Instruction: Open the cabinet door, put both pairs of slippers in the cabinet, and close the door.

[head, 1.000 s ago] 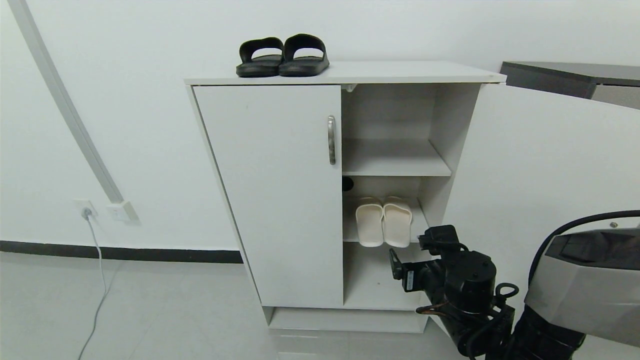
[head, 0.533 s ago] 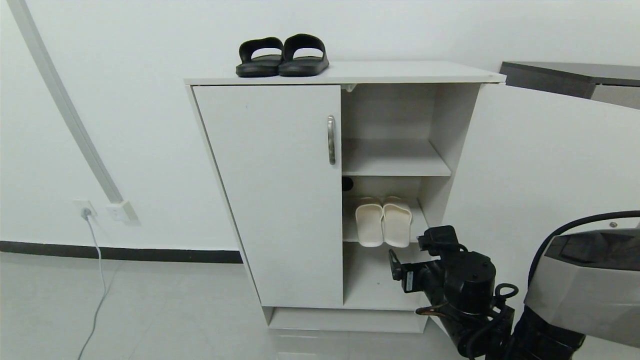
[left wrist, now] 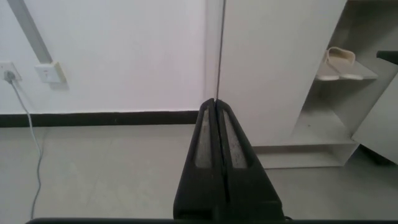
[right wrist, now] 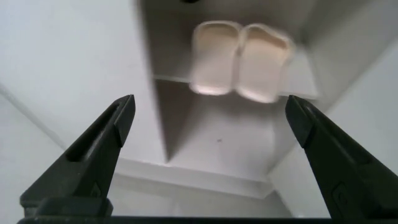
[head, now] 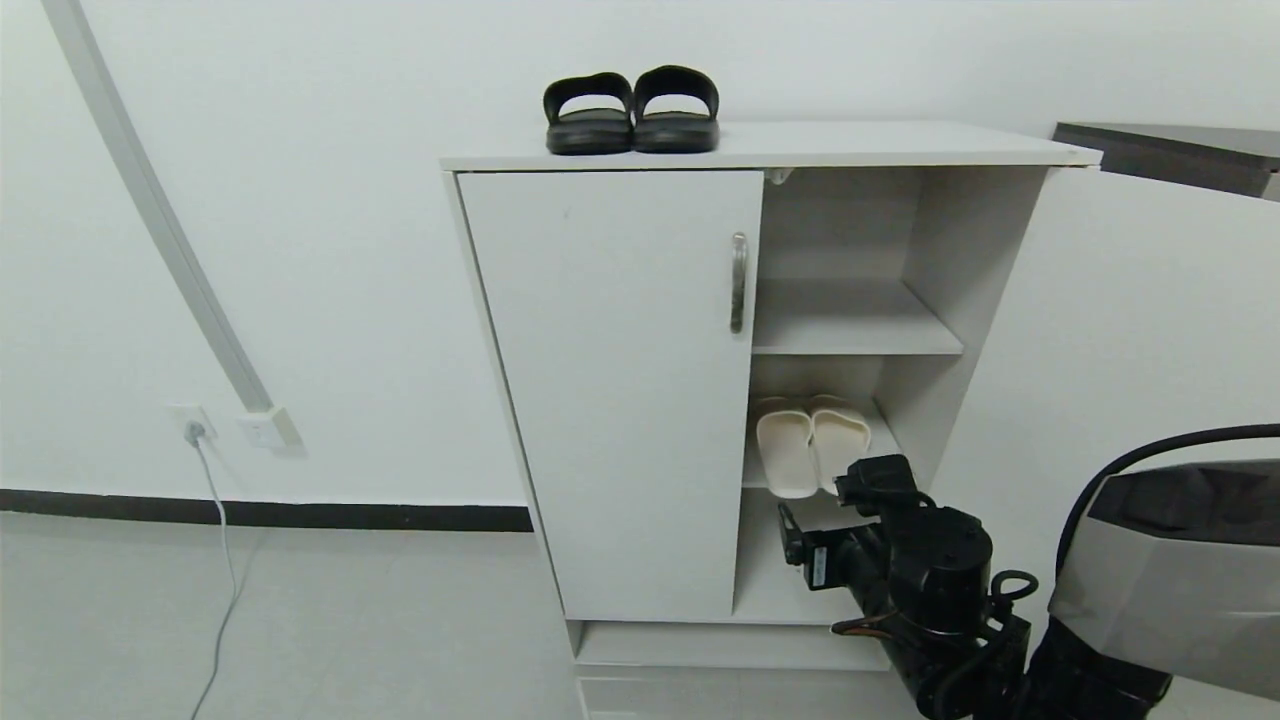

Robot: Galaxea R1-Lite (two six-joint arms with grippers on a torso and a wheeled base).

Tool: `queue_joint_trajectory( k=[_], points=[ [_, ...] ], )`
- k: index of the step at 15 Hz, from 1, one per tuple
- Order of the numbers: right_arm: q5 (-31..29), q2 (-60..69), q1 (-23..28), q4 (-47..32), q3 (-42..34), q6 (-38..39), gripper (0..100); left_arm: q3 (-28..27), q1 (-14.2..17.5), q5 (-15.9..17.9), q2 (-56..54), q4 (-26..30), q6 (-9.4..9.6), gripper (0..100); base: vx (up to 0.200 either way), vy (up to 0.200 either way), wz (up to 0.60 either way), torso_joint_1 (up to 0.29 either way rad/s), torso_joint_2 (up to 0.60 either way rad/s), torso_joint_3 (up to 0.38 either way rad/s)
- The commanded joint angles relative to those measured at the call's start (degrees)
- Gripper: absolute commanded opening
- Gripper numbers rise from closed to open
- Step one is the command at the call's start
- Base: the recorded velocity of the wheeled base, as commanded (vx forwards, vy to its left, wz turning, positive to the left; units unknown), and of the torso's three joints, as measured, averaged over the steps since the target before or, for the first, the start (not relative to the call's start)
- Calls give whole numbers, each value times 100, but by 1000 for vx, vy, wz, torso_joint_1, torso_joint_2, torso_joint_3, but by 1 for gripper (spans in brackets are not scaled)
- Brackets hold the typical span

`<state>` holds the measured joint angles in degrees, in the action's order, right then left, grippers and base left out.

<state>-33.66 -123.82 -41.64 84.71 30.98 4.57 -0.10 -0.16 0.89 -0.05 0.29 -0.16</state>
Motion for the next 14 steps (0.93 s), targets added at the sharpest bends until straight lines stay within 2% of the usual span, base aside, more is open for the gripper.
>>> queue_joint_trajectory(
  k=[1,10,14],
  points=[
    [0,-19,-10,10,-21,0,100,1,-2,-1,5,-3,-2,0,0,200,0,7,2,7],
    [0,-37,7,204,-39,-62,100,1,-2,-10,5,-3,-11,0,0,200,0,3,2,1],
    [79,-37,7,529,-180,-193,100,1,-2,-10,5,-3,-11,0,0,0,0,0,0,0]
  ],
)
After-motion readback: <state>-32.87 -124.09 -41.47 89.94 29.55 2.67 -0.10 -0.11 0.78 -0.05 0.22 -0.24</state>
